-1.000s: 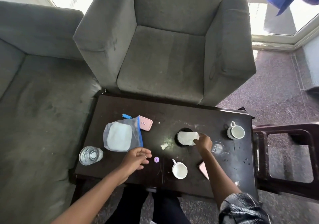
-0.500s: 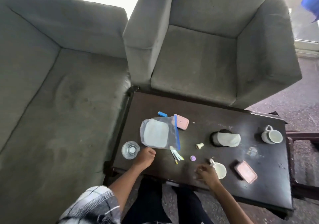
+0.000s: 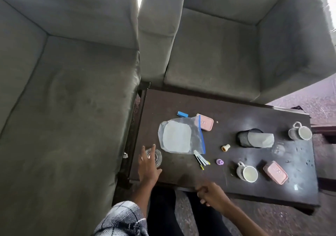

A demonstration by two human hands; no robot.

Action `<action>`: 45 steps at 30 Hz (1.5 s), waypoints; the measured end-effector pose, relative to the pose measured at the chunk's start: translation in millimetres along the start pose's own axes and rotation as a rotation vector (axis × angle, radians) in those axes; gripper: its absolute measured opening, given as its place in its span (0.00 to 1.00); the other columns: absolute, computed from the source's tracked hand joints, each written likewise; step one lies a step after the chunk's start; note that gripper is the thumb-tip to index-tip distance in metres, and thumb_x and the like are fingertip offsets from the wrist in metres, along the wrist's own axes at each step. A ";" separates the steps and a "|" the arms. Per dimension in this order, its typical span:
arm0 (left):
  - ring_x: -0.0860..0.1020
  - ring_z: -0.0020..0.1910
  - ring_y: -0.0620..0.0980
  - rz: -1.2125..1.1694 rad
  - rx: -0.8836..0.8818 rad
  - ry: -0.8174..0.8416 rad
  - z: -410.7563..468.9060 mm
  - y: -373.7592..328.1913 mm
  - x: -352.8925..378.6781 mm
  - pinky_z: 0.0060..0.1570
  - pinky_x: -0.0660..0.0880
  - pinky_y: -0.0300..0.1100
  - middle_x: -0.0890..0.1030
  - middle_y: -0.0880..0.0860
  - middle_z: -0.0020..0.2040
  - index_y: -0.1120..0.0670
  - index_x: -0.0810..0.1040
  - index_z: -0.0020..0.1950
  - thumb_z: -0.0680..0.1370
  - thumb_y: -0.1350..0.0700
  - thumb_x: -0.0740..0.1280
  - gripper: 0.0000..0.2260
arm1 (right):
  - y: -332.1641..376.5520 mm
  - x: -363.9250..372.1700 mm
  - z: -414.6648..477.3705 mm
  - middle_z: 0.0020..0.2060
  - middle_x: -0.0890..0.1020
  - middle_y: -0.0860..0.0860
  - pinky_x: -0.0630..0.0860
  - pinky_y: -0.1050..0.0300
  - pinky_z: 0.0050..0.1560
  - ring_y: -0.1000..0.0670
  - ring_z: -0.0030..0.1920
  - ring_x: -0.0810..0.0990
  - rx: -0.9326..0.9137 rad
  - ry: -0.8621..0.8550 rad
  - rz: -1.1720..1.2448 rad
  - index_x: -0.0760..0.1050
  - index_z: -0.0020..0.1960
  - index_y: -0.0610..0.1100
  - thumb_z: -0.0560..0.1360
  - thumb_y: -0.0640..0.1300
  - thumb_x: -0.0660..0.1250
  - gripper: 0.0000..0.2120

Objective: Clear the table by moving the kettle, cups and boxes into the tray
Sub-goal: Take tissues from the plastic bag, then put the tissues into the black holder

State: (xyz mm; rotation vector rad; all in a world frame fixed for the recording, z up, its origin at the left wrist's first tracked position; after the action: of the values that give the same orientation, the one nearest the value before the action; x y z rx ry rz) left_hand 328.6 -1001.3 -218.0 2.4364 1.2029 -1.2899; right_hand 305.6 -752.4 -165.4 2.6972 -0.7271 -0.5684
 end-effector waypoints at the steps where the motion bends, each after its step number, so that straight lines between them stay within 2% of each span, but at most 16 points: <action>1: 0.61 0.72 0.57 -0.008 0.004 -0.011 1.6 -0.3 0.7 0.66 0.67 0.46 0.52 0.56 0.76 0.44 0.53 0.76 0.68 0.50 0.75 0.43 | -6.3 -0.9 -3.5 0.30 0.75 0.52 0.66 0.70 0.25 0.55 0.25 0.73 0.015 -0.001 0.001 0.72 0.37 0.48 0.70 0.31 0.61 0.12; 7: 0.71 0.63 0.55 -0.088 -0.043 -0.026 1.5 -0.2 -8.9 0.56 0.75 0.46 0.63 0.53 0.70 0.44 0.60 0.73 0.68 0.55 0.73 0.37 | -51.8 -26.7 -20.4 0.27 0.73 0.53 0.73 0.61 0.30 0.56 0.24 0.72 0.100 -0.047 -0.074 0.73 0.35 0.46 0.68 0.32 0.61 0.10; 10: 0.70 0.63 0.55 -0.058 -0.055 -0.055 -13.5 -11.5 -20.4 0.55 0.75 0.46 0.62 0.52 0.70 0.43 0.60 0.73 0.69 0.54 0.72 0.36 | -65.6 -48.8 -26.3 0.26 0.74 0.52 0.70 0.64 0.24 0.60 0.18 0.70 0.132 -0.107 -0.062 0.76 0.40 0.41 0.68 0.32 0.61 0.08; 13: 0.68 0.64 0.55 0.025 -0.004 -0.071 -29.9 -41.5 -29.5 0.54 0.76 0.46 0.60 0.50 0.71 0.41 0.59 0.73 0.70 0.53 0.70 0.34 | -68.7 -73.9 -33.0 0.23 0.72 0.52 0.66 0.67 0.20 0.60 0.15 0.68 0.164 -0.170 0.022 0.72 0.35 0.42 0.69 0.30 0.59 0.09; 15: 0.66 0.64 0.55 0.045 0.035 -0.072 -37.2 -66.3 -32.2 0.53 0.76 0.45 0.59 0.49 0.71 0.41 0.58 0.73 0.71 0.52 0.69 0.34 | -69.1 -91.6 -32.1 0.24 0.73 0.53 0.67 0.65 0.23 0.59 0.20 0.71 0.154 -0.201 0.043 0.69 0.33 0.47 0.70 0.32 0.60 0.12; 18: 0.68 0.61 0.53 0.046 0.091 -0.089 -44.1 -111.6 -37.1 0.50 0.77 0.45 0.60 0.48 0.70 0.39 0.57 0.73 0.72 0.51 0.67 0.32 | -74.9 -121.1 -28.3 0.32 0.75 0.53 0.72 0.59 0.36 0.50 0.35 0.75 0.159 -0.256 0.076 0.68 0.36 0.52 0.73 0.34 0.62 0.14; 20: 0.70 0.61 0.53 0.056 0.147 -0.103 -45.3 -145.3 -37.1 0.49 0.77 0.45 0.62 0.48 0.70 0.39 0.57 0.73 0.72 0.51 0.66 0.32 | -81.4 -141.6 -21.5 0.35 0.77 0.48 0.73 0.57 0.36 0.48 0.35 0.76 0.159 -0.312 0.201 0.74 0.43 0.45 0.71 0.31 0.62 0.10; 23: 0.71 0.61 0.54 0.085 0.248 -0.120 -41.2 -197.2 -33.2 0.52 0.76 0.47 0.63 0.51 0.70 0.42 0.59 0.73 0.73 0.52 0.66 0.31 | -90.7 -169.7 -5.4 0.31 0.76 0.43 0.70 0.64 0.22 0.50 0.24 0.74 0.172 -0.360 0.673 0.73 0.49 0.36 0.72 0.26 0.58 0.10; 26: 0.71 0.59 0.55 0.163 0.365 -0.111 -28.9 -252.8 -27.5 0.51 0.75 0.48 0.63 0.51 0.70 0.43 0.60 0.74 0.72 0.56 0.65 0.31 | -93.3 -202.3 15.1 0.36 0.77 0.39 0.73 0.60 0.25 0.45 0.29 0.75 0.163 -0.392 0.963 0.71 0.51 0.35 0.75 0.27 0.56 0.09; 28: 0.71 0.60 0.54 0.232 0.434 -0.092 -17.0 -287.6 -22.8 0.51 0.75 0.47 0.62 0.49 0.70 0.42 0.58 0.74 0.72 0.57 0.64 0.33 | -99.0 -223.8 31.7 0.38 0.76 0.37 0.75 0.58 0.27 0.44 0.32 0.75 0.157 -0.432 1.012 0.70 0.55 0.36 0.75 0.29 0.55 0.10; 31: 0.70 0.63 0.54 0.272 0.483 -0.081 4.7 -327.4 -15.8 0.54 0.74 0.45 0.61 0.49 0.71 0.41 0.55 0.74 0.71 0.56 0.65 0.34 | -107.7 -237.1 49.8 0.34 0.74 0.40 0.73 0.60 0.21 0.45 0.29 0.73 0.185 -0.444 1.105 0.66 0.60 0.39 0.75 0.31 0.57 0.14; 34: 0.69 0.64 0.55 0.285 0.494 -0.061 28.6 -358.1 -7.8 0.58 0.72 0.47 0.60 0.51 0.72 0.41 0.54 0.74 0.71 0.55 0.67 0.35 | -113.9 -239.4 70.1 0.34 0.72 0.41 0.72 0.60 0.21 0.46 0.26 0.71 0.191 -0.404 1.204 0.62 0.59 0.43 0.73 0.31 0.56 0.16; 37: 0.71 0.62 0.56 0.304 0.500 -0.061 52.0 -380.1 -4.0 0.58 0.73 0.48 0.61 0.51 0.71 0.41 0.55 0.74 0.70 0.54 0.69 0.36 | -121.9 -243.0 90.1 0.32 0.73 0.39 0.72 0.59 0.22 0.47 0.22 0.73 0.177 -0.397 1.187 0.63 0.55 0.43 0.77 0.31 0.51 0.11; 40: 0.72 0.60 0.56 0.319 0.485 -0.066 71.8 -392.6 -2.0 0.55 0.73 0.49 0.62 0.51 0.70 0.41 0.56 0.74 0.70 0.54 0.70 0.37 | -125.4 -238.4 105.6 0.37 0.75 0.40 0.76 0.55 0.33 0.45 0.31 0.78 0.209 -0.353 1.230 0.66 0.55 0.41 0.79 0.34 0.54 0.07; 42: 0.72 0.60 0.56 0.321 0.468 -0.063 81.7 -396.5 -1.3 0.54 0.73 0.49 0.63 0.51 0.69 0.41 0.57 0.74 0.70 0.54 0.70 0.36 | -129.5 -238.3 115.3 0.43 0.76 0.39 0.76 0.54 0.36 0.43 0.35 0.79 0.205 -0.356 1.259 0.66 0.62 0.39 0.79 0.36 0.54 0.12; 45: 0.72 0.60 0.57 0.322 0.456 -0.061 92.8 -398.7 1.7 0.53 0.74 0.50 0.64 0.52 0.68 0.42 0.58 0.73 0.70 0.55 0.70 0.35 | -136.2 -239.3 121.5 0.34 0.77 0.39 0.78 0.57 0.25 0.46 0.24 0.81 0.253 -0.409 1.337 0.66 0.57 0.41 0.80 0.34 0.53 0.09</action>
State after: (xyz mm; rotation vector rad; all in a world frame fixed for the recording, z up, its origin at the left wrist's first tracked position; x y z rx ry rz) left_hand -10.1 -773.8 -184.2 2.7107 0.5045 -1.6566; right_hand 118.2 -533.4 -252.0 1.6040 -2.4481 -0.6213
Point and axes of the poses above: each hand's wrist, its own z-axis towards the middle knuckle, its own x-axis out of the palm, y = z × x, the point moved 10 cm from there along z, towards the middle knuckle
